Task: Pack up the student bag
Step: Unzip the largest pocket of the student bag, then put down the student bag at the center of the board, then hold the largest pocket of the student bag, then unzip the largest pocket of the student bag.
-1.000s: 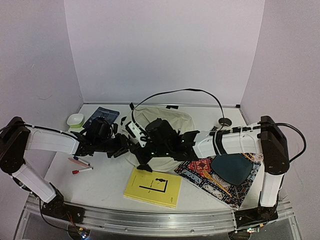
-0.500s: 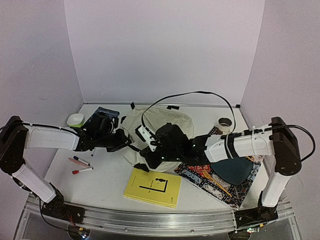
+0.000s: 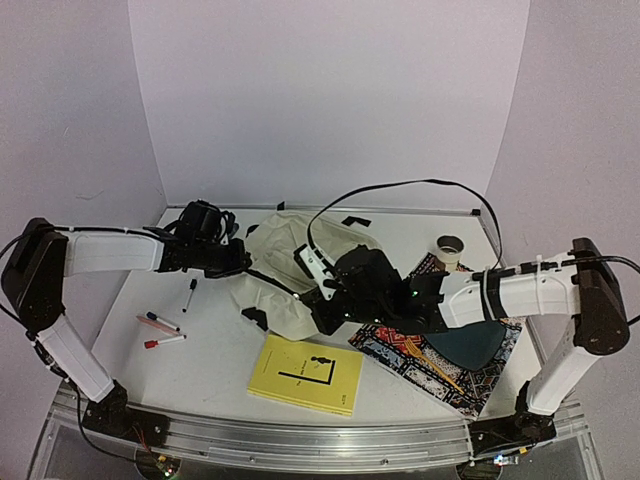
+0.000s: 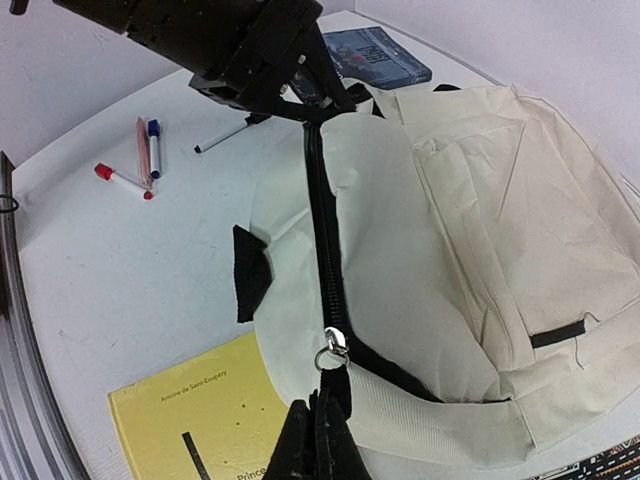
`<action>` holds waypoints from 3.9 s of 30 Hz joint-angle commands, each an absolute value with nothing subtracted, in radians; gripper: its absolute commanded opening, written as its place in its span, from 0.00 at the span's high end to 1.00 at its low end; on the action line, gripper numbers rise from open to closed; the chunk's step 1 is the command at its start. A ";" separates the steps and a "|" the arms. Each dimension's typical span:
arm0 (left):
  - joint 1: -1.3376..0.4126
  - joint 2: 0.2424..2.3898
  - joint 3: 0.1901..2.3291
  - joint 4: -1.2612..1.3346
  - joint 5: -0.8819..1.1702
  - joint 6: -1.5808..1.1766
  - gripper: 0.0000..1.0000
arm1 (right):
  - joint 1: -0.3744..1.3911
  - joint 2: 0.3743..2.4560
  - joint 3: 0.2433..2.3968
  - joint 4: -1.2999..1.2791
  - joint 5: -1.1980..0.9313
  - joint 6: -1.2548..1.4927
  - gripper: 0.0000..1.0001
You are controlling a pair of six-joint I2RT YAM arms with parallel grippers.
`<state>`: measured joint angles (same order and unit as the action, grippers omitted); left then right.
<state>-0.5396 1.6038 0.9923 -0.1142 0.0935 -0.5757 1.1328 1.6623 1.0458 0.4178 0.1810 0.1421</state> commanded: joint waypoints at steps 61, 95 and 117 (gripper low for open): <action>-0.698 1.361 0.651 0.116 0.187 -0.939 1.00 | 1.064 1.775 1.133 0.517 0.176 0.103 1.00; -0.655 1.083 0.745 -0.212 0.012 -0.793 1.00 | 0.855 1.688 0.875 0.508 0.288 0.134 1.00; -0.633 1.112 0.726 -0.146 0.102 -0.795 1.00 | 0.724 1.770 0.923 0.497 0.236 0.152 1.00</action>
